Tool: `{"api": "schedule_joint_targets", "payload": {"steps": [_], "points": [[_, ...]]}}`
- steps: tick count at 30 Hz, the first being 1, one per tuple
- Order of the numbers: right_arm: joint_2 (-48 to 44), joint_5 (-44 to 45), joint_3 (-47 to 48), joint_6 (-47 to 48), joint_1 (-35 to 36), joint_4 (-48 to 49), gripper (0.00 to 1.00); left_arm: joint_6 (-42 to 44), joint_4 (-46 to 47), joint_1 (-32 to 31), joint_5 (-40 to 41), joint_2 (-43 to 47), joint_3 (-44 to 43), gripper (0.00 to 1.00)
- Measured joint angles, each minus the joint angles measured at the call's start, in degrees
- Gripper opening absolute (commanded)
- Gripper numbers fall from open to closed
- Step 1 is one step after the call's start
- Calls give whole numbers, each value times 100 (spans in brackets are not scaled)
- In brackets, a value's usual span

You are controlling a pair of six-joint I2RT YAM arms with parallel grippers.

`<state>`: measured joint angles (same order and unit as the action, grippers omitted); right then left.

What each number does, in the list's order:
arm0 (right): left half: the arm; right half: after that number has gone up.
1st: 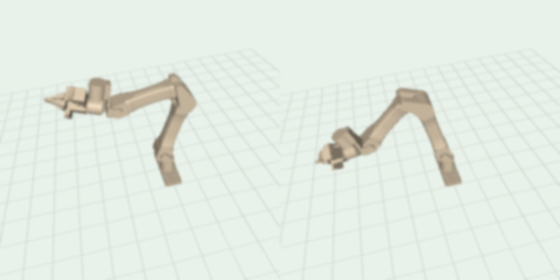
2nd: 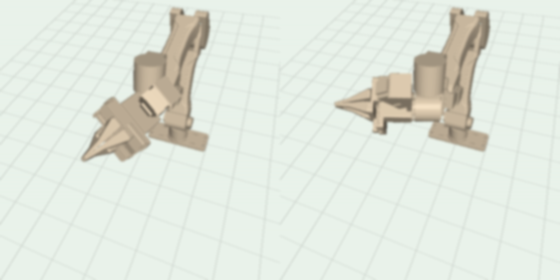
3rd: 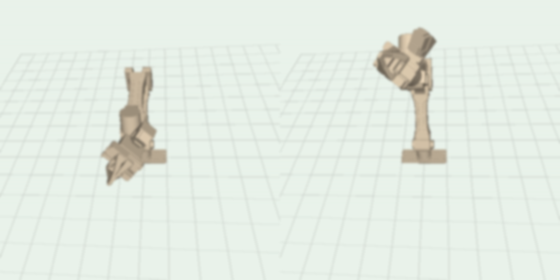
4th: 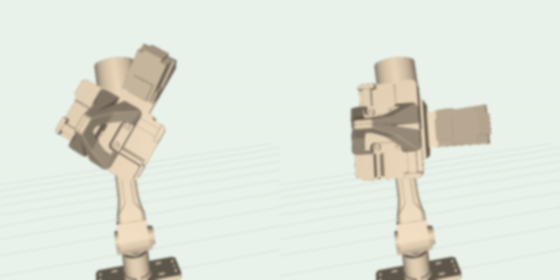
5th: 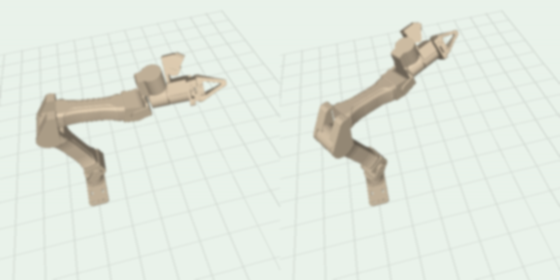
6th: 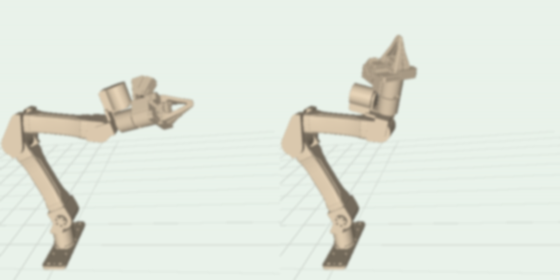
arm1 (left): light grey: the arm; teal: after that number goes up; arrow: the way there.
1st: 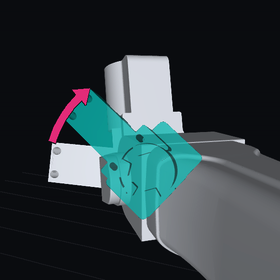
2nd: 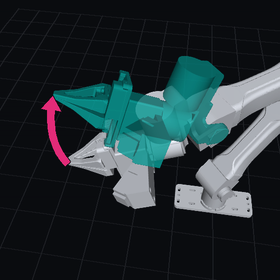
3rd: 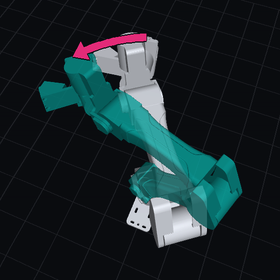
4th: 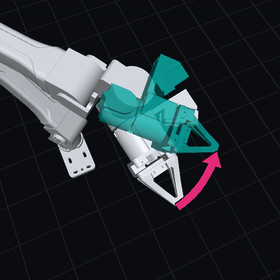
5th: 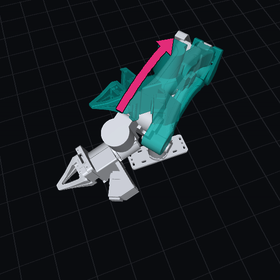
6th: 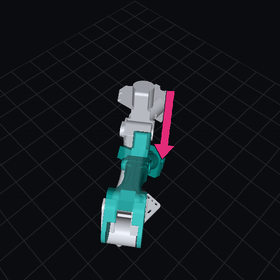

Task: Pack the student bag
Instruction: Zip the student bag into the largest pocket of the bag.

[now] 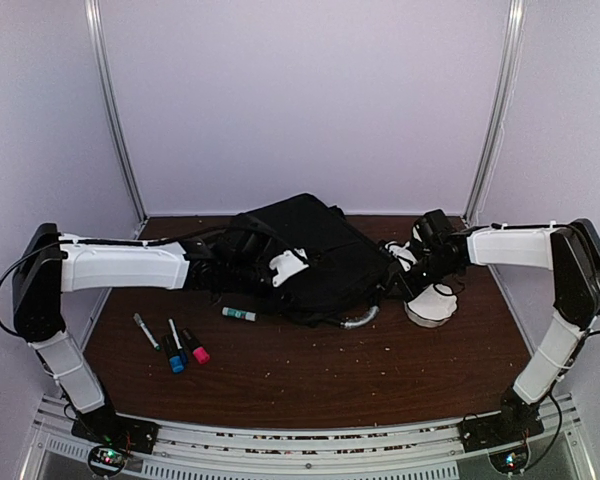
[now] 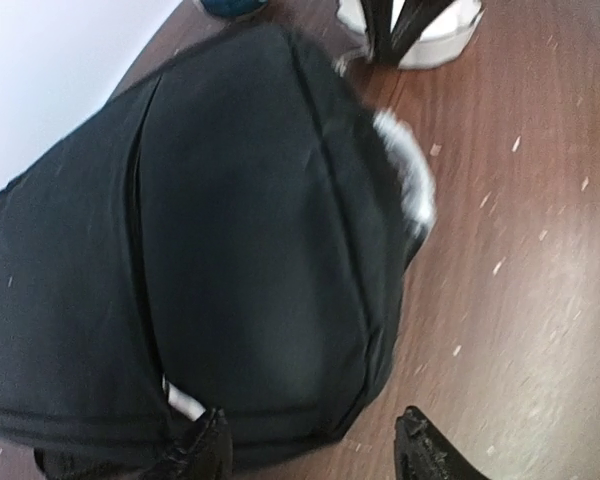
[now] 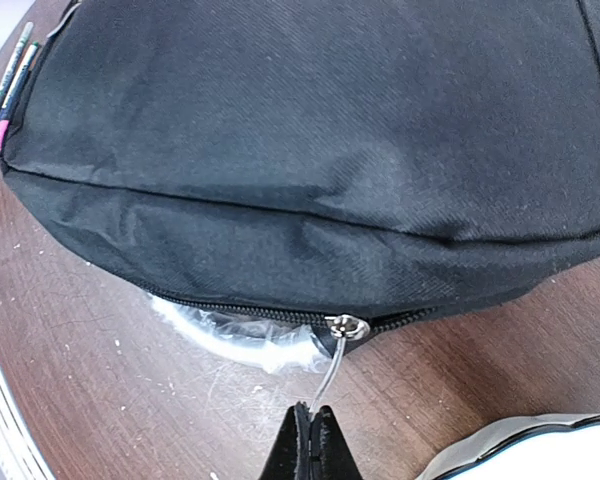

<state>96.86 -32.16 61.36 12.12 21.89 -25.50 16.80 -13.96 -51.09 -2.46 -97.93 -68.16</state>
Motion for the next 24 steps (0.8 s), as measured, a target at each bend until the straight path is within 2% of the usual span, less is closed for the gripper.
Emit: {"api": "schedule_joint_targets", "payload": {"steps": [5,12,14,15,18,20,22,24], "points": [[-22,-68,-2,11,0,-2,0,-415,63,-55,-420,-667,-872,60],[-22,-109,-13,4,0,4,0,-765,66,-216,-557,-1646,-1696,62],[-22,-129,-13,-4,0,7,0,-798,-13,-280,-553,-1882,-1978,95],[-22,-133,-13,-7,0,11,0,-800,-70,-310,-546,-2002,-2142,97],[-22,-146,-13,-9,-2,20,0,-835,-302,-393,-507,-2376,-2638,98],[-22,-151,-13,-9,-2,24,0,-828,-400,-435,-400,-2487,-2739,93],[-22,-155,-13,-11,-2,24,0,-817,-474,-479,-212,-2564,-2765,85],[-22,-160,-15,-24,-2,24,0,-815,-575,-507,-20,-2597,-2765,73]]}}
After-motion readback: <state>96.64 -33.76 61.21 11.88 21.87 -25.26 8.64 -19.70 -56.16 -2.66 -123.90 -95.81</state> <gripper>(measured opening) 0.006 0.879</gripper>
